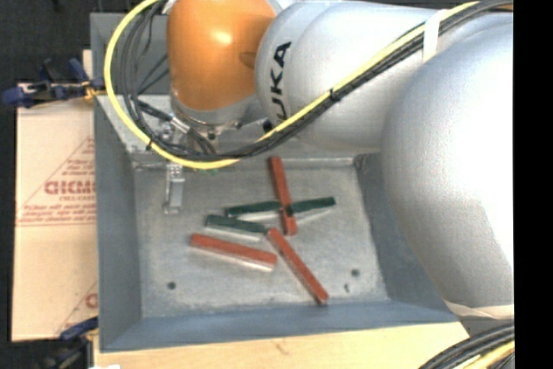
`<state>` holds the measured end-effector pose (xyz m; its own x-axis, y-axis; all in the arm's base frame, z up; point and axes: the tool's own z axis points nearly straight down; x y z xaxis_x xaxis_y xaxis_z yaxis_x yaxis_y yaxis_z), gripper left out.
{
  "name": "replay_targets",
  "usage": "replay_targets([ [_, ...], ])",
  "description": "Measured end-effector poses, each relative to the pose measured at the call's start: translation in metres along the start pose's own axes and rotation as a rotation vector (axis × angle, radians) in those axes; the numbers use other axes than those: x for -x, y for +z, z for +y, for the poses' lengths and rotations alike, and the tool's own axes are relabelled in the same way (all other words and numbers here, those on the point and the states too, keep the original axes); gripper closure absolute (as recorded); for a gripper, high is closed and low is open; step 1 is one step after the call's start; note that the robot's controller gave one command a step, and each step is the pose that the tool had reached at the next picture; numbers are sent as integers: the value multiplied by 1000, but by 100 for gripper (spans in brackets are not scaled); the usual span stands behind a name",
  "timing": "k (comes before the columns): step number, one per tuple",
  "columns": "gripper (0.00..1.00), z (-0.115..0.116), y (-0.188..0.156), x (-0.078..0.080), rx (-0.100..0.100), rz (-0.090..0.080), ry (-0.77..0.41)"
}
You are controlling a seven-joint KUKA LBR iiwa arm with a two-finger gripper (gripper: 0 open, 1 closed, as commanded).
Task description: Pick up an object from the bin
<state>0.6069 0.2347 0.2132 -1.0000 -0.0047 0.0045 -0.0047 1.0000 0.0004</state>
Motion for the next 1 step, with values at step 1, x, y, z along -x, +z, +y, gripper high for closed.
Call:
replay_targets([
  [1,0,-1,-6,2,2,-8,5],
])
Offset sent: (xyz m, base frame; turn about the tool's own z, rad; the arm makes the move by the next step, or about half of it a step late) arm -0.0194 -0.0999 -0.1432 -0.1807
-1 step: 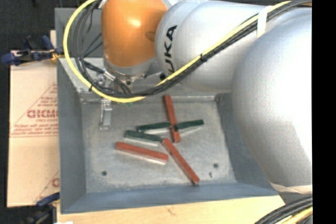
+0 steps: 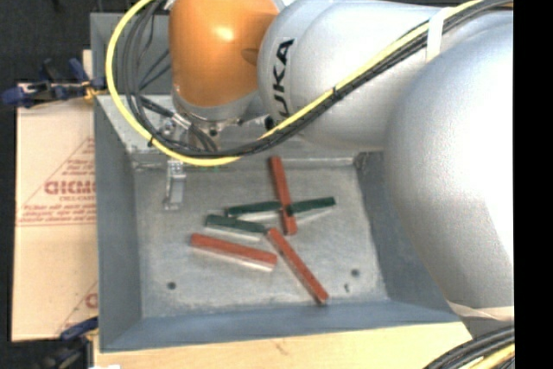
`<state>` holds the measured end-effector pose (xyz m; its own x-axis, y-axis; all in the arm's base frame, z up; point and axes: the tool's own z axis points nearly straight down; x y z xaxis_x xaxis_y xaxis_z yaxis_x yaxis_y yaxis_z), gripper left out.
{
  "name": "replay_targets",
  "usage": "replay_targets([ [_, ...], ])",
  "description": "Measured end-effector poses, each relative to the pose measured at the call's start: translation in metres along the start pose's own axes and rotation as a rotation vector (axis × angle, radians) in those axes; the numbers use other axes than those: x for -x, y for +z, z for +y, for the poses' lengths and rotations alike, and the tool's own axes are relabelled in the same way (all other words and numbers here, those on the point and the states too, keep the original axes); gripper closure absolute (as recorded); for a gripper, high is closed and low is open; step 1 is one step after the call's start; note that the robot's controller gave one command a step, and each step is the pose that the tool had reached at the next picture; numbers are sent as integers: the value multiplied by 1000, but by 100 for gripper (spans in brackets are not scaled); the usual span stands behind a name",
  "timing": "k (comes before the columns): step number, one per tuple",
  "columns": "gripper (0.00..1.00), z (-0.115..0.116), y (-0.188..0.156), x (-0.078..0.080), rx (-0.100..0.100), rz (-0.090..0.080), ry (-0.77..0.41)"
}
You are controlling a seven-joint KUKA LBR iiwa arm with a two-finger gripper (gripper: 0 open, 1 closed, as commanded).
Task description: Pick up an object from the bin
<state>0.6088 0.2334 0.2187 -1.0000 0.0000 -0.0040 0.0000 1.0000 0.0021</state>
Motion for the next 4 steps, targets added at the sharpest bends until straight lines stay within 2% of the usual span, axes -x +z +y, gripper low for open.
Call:
replay_targets([
  [1,0,-40,58,-8,-1,-4,-78],
  [2,0,-84,76,-31,-2,5,34],
  [3,0,-109,87,-33,-2,1,-121],
  [4,0,-112,129,-47,-1,0,49],
])
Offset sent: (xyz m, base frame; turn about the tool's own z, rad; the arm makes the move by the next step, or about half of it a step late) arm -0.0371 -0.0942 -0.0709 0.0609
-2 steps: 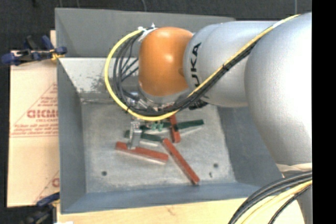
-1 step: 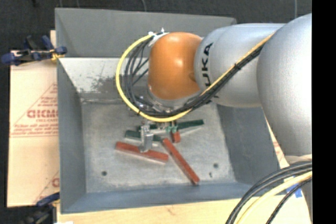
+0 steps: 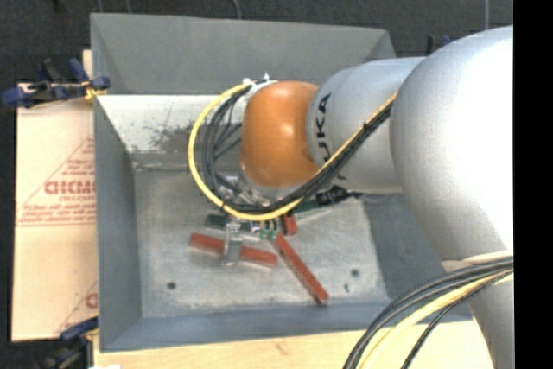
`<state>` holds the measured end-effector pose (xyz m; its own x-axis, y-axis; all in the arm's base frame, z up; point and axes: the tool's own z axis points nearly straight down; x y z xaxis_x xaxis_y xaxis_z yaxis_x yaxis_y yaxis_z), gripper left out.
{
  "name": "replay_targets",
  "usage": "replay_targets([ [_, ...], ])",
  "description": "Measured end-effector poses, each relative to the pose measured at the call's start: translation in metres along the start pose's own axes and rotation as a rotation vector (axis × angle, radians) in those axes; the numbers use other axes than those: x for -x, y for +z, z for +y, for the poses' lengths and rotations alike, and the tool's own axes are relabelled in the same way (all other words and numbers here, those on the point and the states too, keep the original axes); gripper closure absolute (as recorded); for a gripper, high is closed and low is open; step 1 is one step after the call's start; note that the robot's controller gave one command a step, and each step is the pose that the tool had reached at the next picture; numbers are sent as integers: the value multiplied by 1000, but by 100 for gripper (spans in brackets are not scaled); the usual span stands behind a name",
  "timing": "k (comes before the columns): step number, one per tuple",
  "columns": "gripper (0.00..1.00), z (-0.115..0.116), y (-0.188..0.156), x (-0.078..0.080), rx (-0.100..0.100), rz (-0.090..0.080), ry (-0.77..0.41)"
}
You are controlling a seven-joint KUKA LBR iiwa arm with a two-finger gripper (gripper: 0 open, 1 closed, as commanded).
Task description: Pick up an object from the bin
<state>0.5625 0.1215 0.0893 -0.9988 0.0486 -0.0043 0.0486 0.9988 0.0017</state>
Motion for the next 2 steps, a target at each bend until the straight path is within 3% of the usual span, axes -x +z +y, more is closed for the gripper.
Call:
replay_targets([
  [1,100,-12,17,-11,1,-1,-157],
  [2,100,-12,17,-11,1,-1,-156],
])
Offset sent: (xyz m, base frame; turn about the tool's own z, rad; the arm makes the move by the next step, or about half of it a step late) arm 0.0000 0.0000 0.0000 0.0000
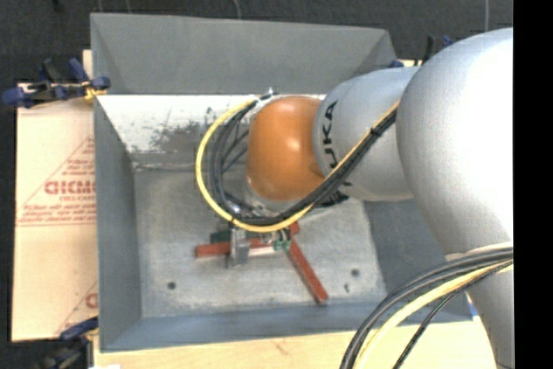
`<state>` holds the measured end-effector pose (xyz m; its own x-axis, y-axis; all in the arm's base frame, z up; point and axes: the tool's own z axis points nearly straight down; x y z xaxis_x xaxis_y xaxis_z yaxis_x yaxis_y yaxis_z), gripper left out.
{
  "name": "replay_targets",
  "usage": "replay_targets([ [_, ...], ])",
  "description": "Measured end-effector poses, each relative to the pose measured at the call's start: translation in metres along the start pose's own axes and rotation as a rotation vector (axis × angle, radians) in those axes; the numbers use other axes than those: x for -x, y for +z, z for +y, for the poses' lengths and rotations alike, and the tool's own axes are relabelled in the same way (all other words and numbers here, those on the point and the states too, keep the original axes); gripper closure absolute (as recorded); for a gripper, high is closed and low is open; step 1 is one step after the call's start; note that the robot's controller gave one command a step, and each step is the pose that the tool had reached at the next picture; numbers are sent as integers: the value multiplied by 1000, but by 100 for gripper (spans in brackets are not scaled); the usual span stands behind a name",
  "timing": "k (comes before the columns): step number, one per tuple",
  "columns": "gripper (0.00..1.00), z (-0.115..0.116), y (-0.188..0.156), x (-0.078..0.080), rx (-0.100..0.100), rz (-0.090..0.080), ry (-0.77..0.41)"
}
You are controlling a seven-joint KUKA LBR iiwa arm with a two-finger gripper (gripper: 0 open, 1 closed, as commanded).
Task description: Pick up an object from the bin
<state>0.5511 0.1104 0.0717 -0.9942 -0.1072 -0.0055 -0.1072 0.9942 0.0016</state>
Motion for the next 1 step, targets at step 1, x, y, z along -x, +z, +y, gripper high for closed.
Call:
replay_targets([
  [1,100,0,-3,-1,0,3,0],
])
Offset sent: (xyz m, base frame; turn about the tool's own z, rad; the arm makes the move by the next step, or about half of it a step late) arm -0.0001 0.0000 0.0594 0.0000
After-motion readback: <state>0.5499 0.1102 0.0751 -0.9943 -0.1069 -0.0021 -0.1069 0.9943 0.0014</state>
